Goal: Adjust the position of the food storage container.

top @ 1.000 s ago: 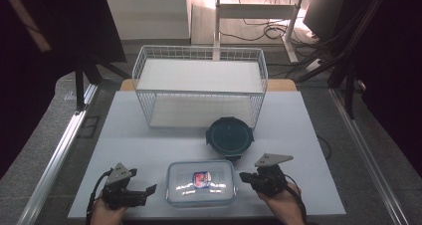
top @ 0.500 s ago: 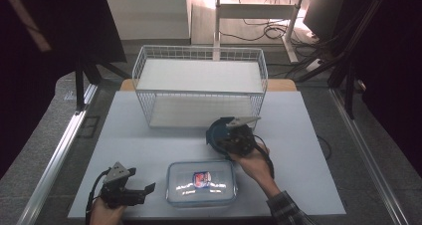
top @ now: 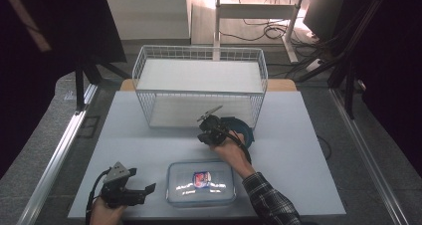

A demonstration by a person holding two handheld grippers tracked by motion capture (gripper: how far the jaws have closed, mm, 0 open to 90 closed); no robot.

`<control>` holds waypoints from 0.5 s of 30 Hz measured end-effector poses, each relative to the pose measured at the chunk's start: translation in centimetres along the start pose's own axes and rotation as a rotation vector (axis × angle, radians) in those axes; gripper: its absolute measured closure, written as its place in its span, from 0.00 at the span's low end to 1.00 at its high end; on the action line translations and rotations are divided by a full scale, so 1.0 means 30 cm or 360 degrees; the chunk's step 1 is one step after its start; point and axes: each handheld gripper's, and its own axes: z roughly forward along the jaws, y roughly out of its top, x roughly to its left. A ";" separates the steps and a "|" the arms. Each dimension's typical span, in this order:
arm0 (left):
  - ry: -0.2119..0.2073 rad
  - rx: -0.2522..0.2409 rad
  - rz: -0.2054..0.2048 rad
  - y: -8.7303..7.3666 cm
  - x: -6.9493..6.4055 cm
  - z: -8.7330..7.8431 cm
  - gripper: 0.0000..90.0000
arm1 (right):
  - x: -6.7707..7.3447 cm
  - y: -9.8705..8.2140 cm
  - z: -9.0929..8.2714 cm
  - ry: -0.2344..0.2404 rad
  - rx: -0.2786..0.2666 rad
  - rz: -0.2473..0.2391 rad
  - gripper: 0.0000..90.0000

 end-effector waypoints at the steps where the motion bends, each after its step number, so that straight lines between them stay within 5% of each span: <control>1: 0.0000 -0.0004 -0.0003 -0.001 0.000 -0.001 0.08 | 0.000 0.001 0.000 -0.0022 0.0011 -0.0004 1.00; 6: -0.0007 -0.0003 -0.0009 -0.002 0.003 -0.002 0.08 | -0.044 -0.027 -0.027 -0.0100 0.0025 0.0069 1.00; 15: -0.0011 0.0016 -0.0004 -0.001 -0.004 0.008 0.08 | -0.126 -0.127 -0.101 -0.0080 -0.0043 0.0208 1.00</control>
